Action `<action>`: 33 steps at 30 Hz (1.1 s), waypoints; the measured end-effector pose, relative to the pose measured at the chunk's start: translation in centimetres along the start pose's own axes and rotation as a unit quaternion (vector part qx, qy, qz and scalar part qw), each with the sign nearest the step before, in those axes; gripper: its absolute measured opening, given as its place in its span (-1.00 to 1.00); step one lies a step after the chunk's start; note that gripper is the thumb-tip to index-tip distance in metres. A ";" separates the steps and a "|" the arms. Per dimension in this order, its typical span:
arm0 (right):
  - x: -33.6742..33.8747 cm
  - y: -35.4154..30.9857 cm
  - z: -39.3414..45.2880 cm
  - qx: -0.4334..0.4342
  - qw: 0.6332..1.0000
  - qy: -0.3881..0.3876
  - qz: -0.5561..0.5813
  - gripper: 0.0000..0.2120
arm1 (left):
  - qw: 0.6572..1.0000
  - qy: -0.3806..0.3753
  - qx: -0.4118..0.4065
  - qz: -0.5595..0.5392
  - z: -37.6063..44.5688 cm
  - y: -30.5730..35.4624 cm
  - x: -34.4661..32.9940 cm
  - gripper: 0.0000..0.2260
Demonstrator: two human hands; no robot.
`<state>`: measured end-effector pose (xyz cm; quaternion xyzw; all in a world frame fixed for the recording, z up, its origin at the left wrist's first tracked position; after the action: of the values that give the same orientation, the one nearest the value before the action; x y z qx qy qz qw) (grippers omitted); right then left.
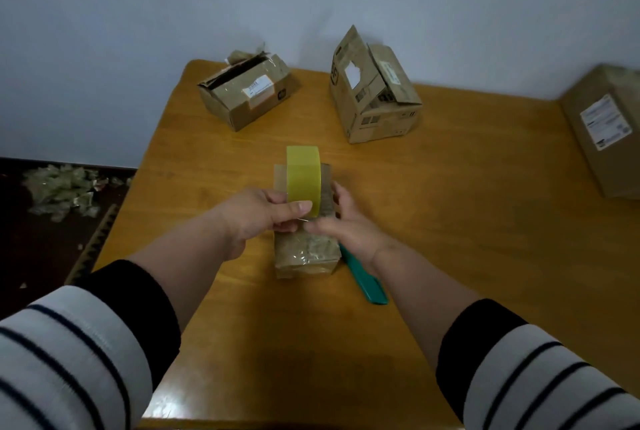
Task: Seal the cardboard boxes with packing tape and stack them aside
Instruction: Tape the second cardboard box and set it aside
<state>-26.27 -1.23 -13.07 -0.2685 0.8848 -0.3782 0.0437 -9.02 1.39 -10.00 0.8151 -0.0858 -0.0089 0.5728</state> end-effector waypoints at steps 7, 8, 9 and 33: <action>-0.8 0.8 0.2 0.006 0.996 0.072 -0.052 -0.52 | 0.998 0.040 -0.008 -0.040 -0.3 -0.7 0.4 -0.76; -0.7 0.9 0.2 0.004 0.996 0.062 -0.057 -0.63 | 0.998 0.044 -0.009 -0.047 -0.4 -0.7 0.4 -0.78; -0.6 0.8 0.2 0.004 0.997 0.055 -0.057 -0.70 | 0.998 0.045 -0.009 -0.051 -0.5 -0.6 0.4 -0.78; -0.9 2.1 1.3 0.039 0.977 0.121 -0.171 -0.58 | 0.928 0.212 -0.063 -0.299 -2.0 -3.2 0.7 -0.78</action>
<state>-26.11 -0.43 -15.60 -0.3659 0.8094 -0.4439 -0.1183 -7.71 4.18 -12.30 0.7481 0.2867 -0.0120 0.5983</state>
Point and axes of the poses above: each hand's wrist, its own z-axis towards the middle knuckle, its own x-axis out of the back of the hand, y = z × x, the point moved 2 cm from there along z, towards the middle knuckle, and after that the axes turned 15 degrees about -x, right-handed, at the moved point
